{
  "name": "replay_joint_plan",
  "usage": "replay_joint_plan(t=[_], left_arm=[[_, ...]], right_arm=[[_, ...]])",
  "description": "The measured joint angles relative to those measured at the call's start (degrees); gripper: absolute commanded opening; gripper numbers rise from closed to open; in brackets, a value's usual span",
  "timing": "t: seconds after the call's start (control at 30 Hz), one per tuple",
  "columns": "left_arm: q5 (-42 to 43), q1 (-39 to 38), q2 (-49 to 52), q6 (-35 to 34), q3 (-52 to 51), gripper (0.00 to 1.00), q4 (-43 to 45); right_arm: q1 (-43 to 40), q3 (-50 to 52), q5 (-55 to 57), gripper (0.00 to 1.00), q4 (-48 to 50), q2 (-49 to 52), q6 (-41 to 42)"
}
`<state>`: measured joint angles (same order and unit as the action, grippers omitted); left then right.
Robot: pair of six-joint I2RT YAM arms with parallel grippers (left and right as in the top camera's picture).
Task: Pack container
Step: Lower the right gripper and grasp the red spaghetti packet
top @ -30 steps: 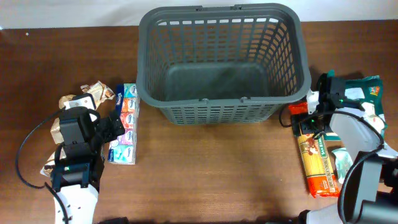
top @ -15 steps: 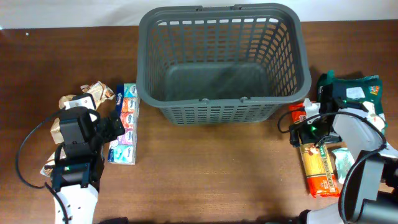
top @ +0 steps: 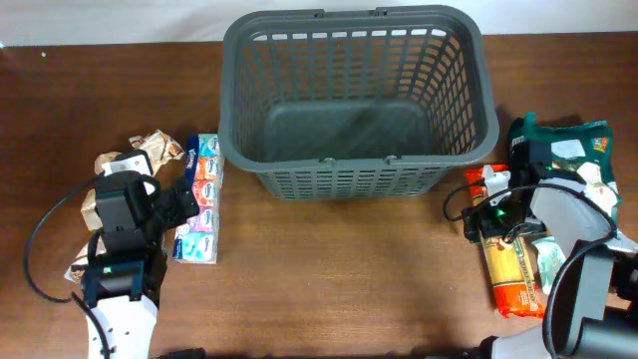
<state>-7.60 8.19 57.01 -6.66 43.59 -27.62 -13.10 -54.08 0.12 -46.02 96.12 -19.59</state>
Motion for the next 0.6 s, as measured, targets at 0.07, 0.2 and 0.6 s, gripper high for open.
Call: replay_joint_plan(t=[0.07, 0.2, 0.6], left_arm=[[-0.3, 0.0, 0.0, 0.0, 0.0, 0.99, 0.0], [-0.5, 0.0, 0.0, 0.0, 0.0, 0.99, 0.0], [-0.9, 0.0, 0.0, 0.0, 0.0, 0.99, 0.0]], right_arm=[[0.0, 0.2, 0.2, 0.99, 0.5, 0.0, -0.2], [0.0, 0.5, 1.1, 0.99, 1.8, 0.0, -0.2], [0.0, -1.9, 1.6, 0.99, 2.1, 0.1, -0.3]])
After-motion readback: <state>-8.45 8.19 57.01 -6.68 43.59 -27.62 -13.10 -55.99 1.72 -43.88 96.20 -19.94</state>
